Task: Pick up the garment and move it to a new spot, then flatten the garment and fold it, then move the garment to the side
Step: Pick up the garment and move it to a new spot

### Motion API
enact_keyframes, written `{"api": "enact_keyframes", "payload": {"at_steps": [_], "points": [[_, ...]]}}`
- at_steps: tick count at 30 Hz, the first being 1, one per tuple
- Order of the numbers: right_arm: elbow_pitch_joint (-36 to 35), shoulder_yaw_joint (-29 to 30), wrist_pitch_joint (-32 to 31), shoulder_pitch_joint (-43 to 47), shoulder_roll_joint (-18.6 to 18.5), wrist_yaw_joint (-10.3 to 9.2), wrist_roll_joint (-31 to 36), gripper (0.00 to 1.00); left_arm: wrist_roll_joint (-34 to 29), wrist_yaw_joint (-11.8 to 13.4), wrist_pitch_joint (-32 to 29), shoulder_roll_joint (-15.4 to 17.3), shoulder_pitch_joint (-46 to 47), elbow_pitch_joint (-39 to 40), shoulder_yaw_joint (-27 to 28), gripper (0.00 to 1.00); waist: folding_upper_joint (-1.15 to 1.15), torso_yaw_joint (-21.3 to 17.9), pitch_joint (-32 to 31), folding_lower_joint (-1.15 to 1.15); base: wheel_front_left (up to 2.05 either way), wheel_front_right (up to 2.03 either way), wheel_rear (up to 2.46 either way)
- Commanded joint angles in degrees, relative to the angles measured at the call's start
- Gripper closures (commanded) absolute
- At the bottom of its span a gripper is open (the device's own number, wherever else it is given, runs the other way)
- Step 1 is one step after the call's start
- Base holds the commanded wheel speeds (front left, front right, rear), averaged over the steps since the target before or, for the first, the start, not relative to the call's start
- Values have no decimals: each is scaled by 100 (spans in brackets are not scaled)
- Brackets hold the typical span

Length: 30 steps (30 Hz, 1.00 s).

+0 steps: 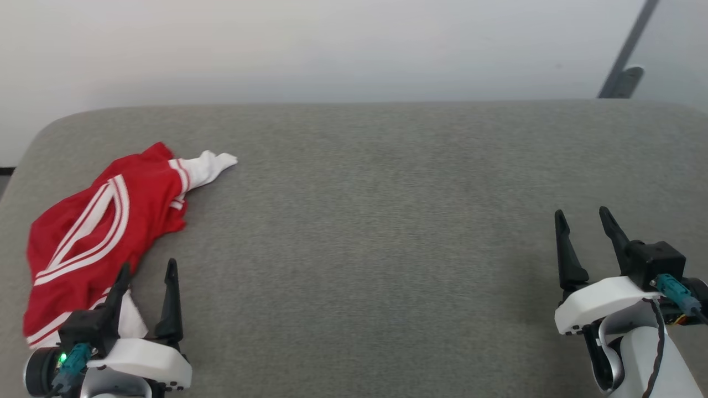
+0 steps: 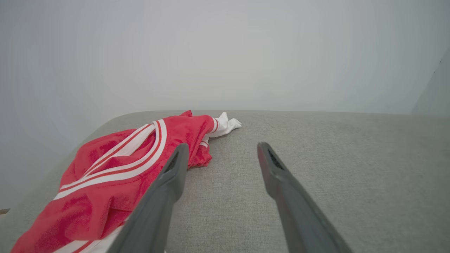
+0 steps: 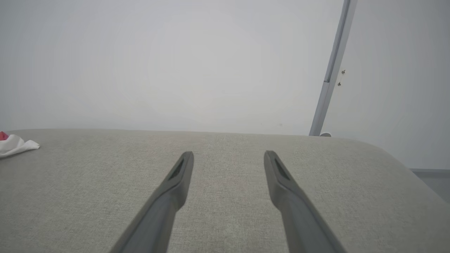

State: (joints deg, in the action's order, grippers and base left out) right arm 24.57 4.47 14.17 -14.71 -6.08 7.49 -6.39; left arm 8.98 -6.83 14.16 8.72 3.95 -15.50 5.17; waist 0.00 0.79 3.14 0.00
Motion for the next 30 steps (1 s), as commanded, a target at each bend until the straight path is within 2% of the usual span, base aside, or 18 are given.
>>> {"api": "enact_keyframes", "payload": {"at_steps": [1, 5, 13, 21, 26, 30], "points": [[22, -8, 65, -16, -21, 0, 150, 0, -160, -16, 61, -42, 82, 12, 24, 0, 0, 199, 14, 0, 0, 0, 0], [83, -55, 90, 24, -27, 0, 229, 0, -334, -17, 89, -81, 52, 50, 48, 0, 0, 499, 14, 0, 0, 0, 0], [217, -367, 110, 100, 97, 0, 178, 0, -447, 35, 114, -314, -199, 139, 309, 0, 0, 1507, -38, 0, 0, 0, 0], [418, -830, 110, -10, 195, 0, 10, 0, -468, 231, 113, -501, -539, 282, 523, 0, 0, 2424, -65, 0, 0, 0, 0], [512, -1141, 110, -141, 246, 0, -76, 0, -359, 322, 113, -562, -726, 374, 583, 0, 0, 2717, -25, 0, 0, 0, 0], [557, -1296, 110, -247, 261, 0, -114, 0, -323, 333, 113, -577, -787, 436, 559, 0, 0, 2736, 61, 0, 0, 0, 0]]}}
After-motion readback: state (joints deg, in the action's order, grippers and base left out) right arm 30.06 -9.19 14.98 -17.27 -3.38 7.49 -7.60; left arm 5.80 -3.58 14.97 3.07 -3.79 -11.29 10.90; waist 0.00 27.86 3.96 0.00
